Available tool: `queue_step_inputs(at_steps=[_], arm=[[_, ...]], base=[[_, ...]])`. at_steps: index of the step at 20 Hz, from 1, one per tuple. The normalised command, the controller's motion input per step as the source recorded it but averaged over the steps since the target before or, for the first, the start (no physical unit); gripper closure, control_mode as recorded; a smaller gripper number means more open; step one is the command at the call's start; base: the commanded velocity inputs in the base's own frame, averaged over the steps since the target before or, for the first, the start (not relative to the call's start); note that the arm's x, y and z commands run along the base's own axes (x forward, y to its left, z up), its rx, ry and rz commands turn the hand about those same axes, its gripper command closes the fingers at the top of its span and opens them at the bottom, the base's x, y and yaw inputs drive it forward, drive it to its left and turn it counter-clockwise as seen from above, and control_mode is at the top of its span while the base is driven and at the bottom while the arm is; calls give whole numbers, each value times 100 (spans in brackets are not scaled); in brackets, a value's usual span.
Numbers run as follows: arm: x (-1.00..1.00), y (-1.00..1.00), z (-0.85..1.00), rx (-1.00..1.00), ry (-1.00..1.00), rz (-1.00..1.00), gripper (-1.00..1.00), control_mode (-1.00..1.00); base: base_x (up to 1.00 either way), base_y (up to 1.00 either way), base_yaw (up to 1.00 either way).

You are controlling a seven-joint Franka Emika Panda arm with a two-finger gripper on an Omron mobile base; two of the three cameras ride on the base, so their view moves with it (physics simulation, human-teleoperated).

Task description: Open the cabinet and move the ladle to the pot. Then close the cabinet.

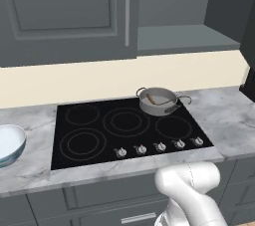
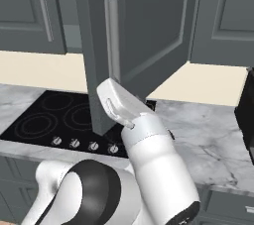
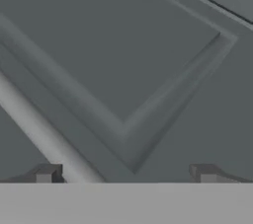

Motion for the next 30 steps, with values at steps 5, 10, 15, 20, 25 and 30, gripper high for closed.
queue_step_inputs(at_steps=[5,10,15,20,25,30], arm=[[45,49,0,1,0,9,-100,-100],[44,53,0,0,-1,4,-100,-100],[66,41,0,0,0,3,-100,-100],[78,34,0,0,0,2,-100,-100],[77,32,0,0,0,1,-100,-100],[84,32,0,0,0,1,-100,-100]], base=[[0,0,0],[0,0,0],[0,0,0],[0,0,0],[0,0,0],[0,0,0]])
